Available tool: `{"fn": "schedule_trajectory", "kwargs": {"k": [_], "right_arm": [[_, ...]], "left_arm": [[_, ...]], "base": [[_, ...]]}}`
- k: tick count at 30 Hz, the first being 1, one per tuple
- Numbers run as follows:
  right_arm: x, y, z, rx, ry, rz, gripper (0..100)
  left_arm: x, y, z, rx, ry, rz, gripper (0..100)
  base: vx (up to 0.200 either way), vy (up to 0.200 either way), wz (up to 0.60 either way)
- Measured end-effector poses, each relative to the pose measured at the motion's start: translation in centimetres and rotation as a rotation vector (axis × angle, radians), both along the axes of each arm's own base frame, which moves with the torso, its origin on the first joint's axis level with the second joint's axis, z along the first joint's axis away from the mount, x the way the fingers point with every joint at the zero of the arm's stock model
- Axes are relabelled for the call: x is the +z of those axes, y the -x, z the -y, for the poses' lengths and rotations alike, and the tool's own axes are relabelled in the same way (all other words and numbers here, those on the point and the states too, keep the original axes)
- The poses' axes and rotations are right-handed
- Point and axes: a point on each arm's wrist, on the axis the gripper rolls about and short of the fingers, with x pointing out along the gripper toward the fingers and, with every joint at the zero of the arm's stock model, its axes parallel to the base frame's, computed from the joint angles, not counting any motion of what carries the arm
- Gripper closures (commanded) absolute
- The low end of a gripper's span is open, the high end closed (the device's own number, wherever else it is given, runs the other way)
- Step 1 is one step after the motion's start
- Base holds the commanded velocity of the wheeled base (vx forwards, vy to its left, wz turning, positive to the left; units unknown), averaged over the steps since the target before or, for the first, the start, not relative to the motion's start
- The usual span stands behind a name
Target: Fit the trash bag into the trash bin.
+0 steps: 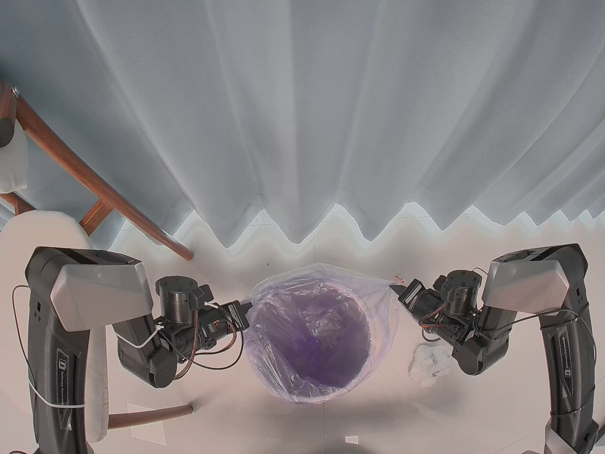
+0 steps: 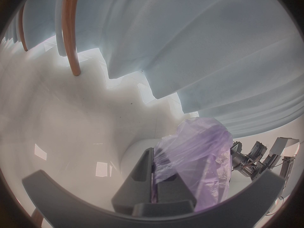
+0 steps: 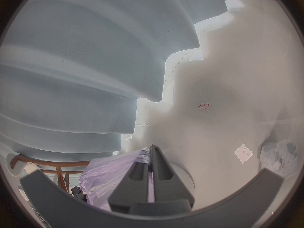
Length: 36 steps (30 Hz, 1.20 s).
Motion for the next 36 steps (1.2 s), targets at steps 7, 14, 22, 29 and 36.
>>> {"fn": "schedule_trajectory", "kwargs": {"k": [7, 14, 22, 29, 36], "right_arm": [[-0.4, 0.1, 0.0, -0.002, -0.006, -0.009, 100], [-0.5, 0.3, 0.1, -0.002, -0.006, -0.009, 0], [-0.6, 1.4, 0.2, 0.035, -0.015, -0.009, 0], [-0.4, 1.8, 0.2, 0.048, -0.018, -0.018, 0], [-0.3, 1.9, 0.2, 0.049, -0.018, -0.018, 0]], "left_arm": [[-0.4, -0.2, -0.1, 0.008, 0.013, -0.009, 100], [-0.3, -0.5, 0.0, 0.017, 0.036, -0.005, 100], [0.2, -0.6, 0.3, 0.011, 0.052, 0.042, 100], [0.3, -0.6, 0.5, 0.013, 0.063, 0.091, 0], [0.0, 0.0, 0.1, 0.002, 0.058, 0.085, 0]], "base": [[0.000, 0.000, 0.00], [0.000, 0.000, 0.00], [0.000, 0.000, 0.00], [0.000, 0.000, 0.00], [0.000, 0.000, 0.00]]}}
